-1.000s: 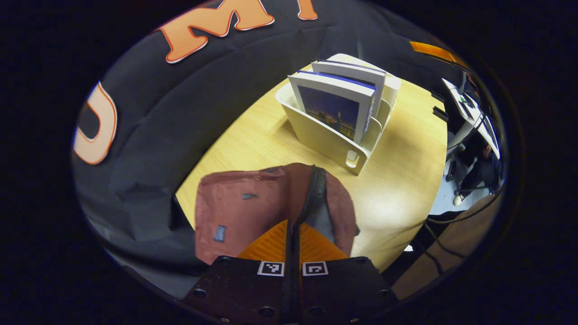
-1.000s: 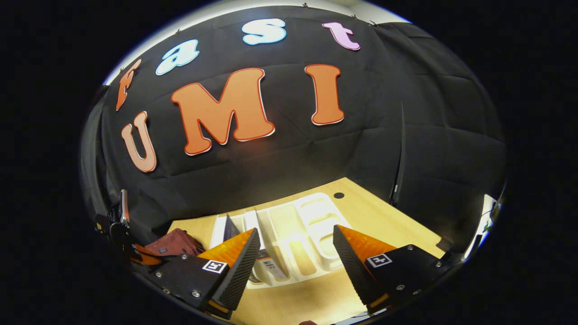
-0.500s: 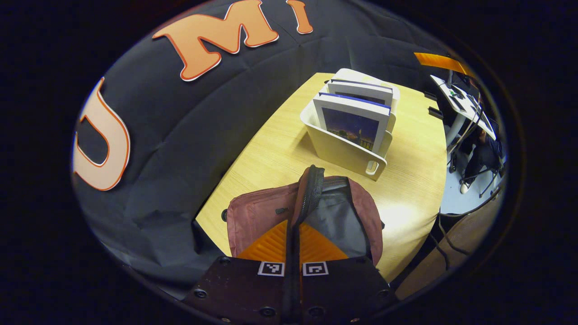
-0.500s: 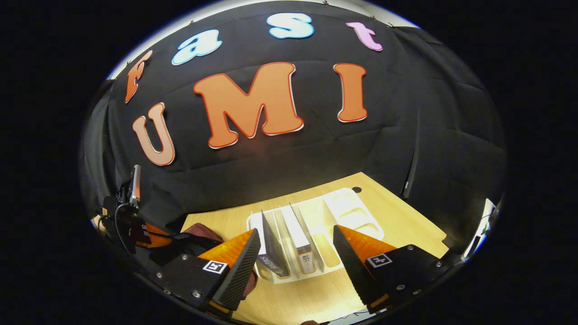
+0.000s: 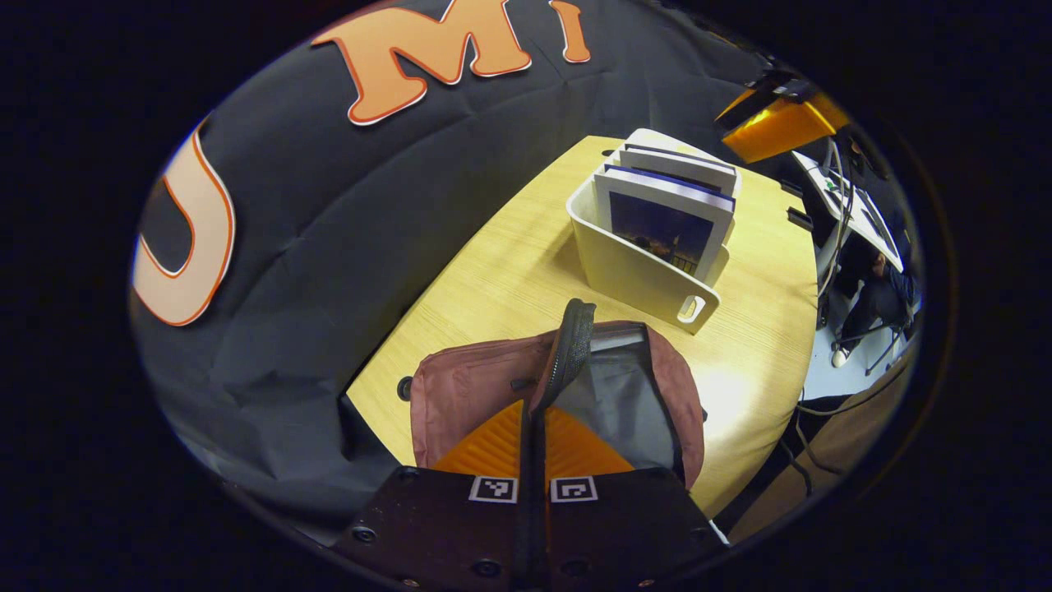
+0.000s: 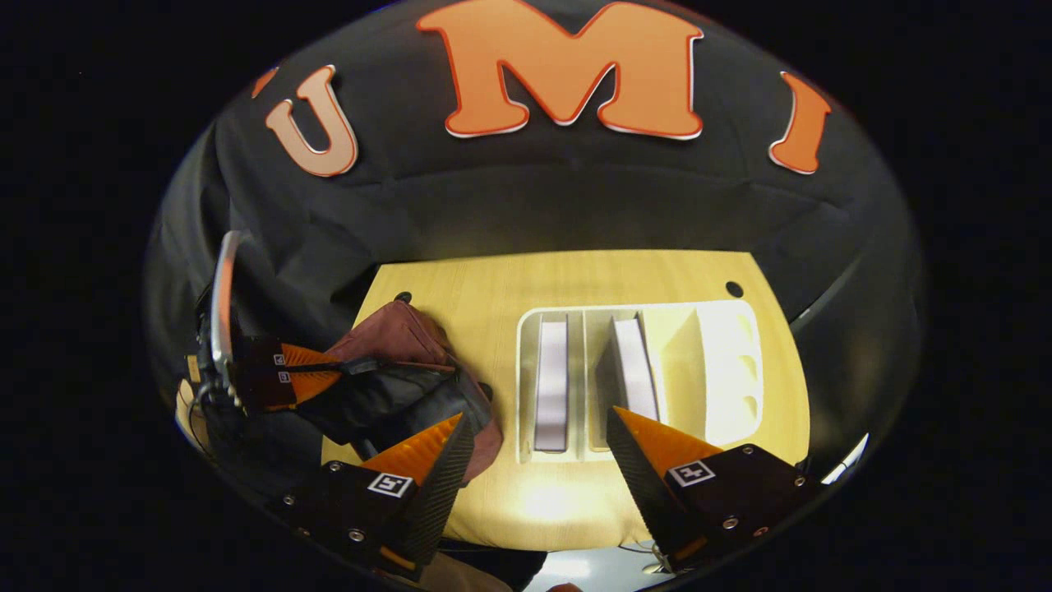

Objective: Open the schoolbag, grab two books from the bookshelf and put them into the schoolbag.

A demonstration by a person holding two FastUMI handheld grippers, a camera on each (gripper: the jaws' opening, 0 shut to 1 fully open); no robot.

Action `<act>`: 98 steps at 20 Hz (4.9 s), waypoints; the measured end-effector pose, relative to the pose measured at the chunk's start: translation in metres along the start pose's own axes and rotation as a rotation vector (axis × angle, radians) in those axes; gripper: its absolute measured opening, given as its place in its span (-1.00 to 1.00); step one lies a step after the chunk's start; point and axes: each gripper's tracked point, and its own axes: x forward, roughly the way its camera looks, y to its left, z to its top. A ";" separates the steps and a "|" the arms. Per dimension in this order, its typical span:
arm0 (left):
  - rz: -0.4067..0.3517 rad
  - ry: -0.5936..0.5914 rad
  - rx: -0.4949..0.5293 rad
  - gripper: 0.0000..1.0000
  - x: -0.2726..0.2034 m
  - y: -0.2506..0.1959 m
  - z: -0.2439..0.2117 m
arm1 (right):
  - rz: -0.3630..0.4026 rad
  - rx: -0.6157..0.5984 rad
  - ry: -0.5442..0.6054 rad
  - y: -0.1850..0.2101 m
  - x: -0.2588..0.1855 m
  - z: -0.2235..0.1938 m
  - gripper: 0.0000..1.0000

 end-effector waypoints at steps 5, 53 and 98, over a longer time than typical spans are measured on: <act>-0.005 0.007 -0.026 -0.99 0.002 0.004 -0.009 | -0.094 -0.034 0.212 -0.016 0.061 -0.002 0.94; 0.012 0.052 0.035 -0.99 -0.004 0.005 -0.015 | 0.333 0.565 -0.028 0.062 0.010 -0.117 -0.38; -0.007 0.067 0.098 -0.99 -0.006 -0.014 -0.008 | -0.065 0.218 -0.117 -0.027 0.030 -0.174 0.95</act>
